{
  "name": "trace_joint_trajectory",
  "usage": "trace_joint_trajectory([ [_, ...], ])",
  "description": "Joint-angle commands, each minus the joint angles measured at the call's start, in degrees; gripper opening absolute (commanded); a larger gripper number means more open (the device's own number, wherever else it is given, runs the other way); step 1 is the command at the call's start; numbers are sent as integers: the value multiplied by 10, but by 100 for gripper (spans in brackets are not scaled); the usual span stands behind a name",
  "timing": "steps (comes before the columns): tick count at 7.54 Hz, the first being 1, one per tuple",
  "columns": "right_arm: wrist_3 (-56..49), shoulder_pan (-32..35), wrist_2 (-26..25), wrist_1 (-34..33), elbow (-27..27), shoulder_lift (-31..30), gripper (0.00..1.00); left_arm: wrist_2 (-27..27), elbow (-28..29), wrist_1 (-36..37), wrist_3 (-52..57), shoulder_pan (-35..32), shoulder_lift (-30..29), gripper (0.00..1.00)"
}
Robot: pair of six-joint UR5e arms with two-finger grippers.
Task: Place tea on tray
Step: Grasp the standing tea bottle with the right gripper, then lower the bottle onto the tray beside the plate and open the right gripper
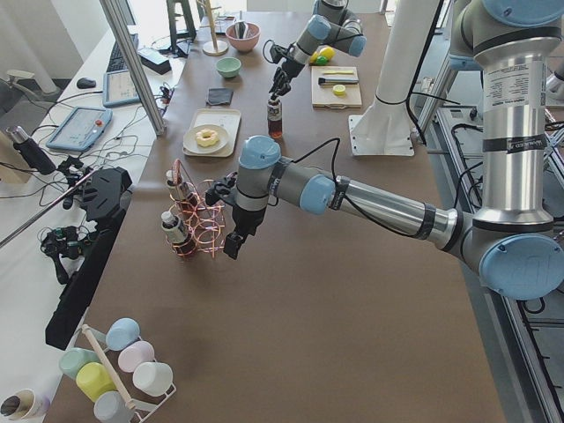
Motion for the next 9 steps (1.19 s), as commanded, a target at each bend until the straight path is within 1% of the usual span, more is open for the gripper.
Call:
trace_joint_trajectory([
  [1,-41,95,65,-1,-9,6,0,-10,2,4,-2,0,0,100],
  [2,-45,123,89,-1,-47,21,0,-43,17,17,-5,-4,2,100],
  [3,-53,146,111,12,-90,40,0,-86,45,34,-4,-44,1,99],
  [4,-62,168,136,61,-136,41,0,-124,64,66,-3,-65,-6,99],
  [5,-68,187,157,98,-181,45,0,-132,68,95,-2,-72,-6,99],
  [8,-74,212,181,180,-333,105,0,-133,66,98,-1,-77,1,99],
  [9,-75,213,181,207,-357,107,0,-133,65,98,-1,-80,0,99],
])
